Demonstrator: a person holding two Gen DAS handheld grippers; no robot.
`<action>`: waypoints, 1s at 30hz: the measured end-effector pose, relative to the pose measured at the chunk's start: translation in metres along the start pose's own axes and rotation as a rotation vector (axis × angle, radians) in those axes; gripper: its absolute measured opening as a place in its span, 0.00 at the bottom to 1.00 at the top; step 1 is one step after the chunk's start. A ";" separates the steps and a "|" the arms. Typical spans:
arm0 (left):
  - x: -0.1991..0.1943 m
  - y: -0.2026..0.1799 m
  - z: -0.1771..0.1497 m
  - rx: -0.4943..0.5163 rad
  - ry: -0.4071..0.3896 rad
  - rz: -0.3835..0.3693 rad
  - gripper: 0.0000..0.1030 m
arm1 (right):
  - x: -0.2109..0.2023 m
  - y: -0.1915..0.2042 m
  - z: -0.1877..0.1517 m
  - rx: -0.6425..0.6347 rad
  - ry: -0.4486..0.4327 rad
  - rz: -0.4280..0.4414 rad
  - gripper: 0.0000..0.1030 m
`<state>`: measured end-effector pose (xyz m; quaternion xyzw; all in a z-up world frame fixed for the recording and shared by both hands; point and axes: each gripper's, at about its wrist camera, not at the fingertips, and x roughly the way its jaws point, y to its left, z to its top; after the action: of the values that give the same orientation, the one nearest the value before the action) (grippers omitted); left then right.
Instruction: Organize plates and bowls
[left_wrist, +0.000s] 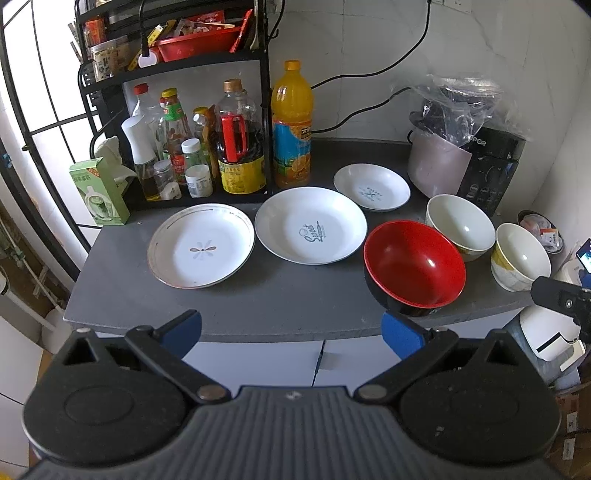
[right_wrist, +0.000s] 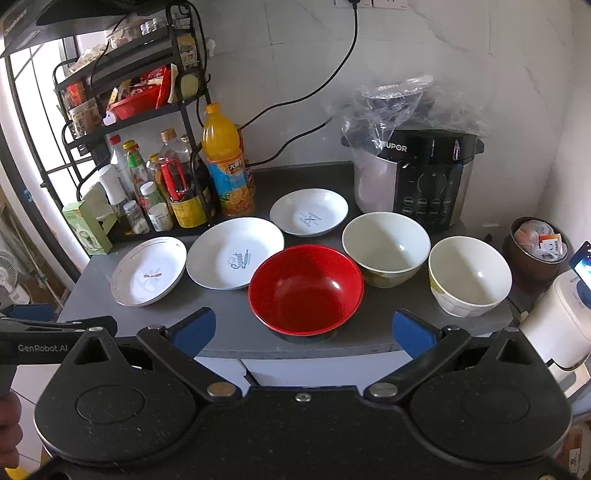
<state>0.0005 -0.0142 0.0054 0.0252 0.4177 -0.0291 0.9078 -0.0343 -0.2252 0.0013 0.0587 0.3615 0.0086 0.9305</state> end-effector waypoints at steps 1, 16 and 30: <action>0.000 0.000 0.000 0.003 -0.001 -0.001 1.00 | 0.000 0.000 0.000 0.001 -0.001 -0.002 1.00; 0.002 -0.006 0.002 0.015 -0.004 -0.002 1.00 | 0.003 -0.005 0.001 0.013 -0.001 -0.011 1.00; 0.005 -0.001 0.005 0.000 -0.004 0.014 1.00 | 0.005 -0.003 0.005 -0.006 -0.004 -0.010 1.00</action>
<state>0.0070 -0.0155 0.0049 0.0281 0.4156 -0.0231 0.9088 -0.0276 -0.2284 0.0014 0.0542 0.3600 0.0046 0.9314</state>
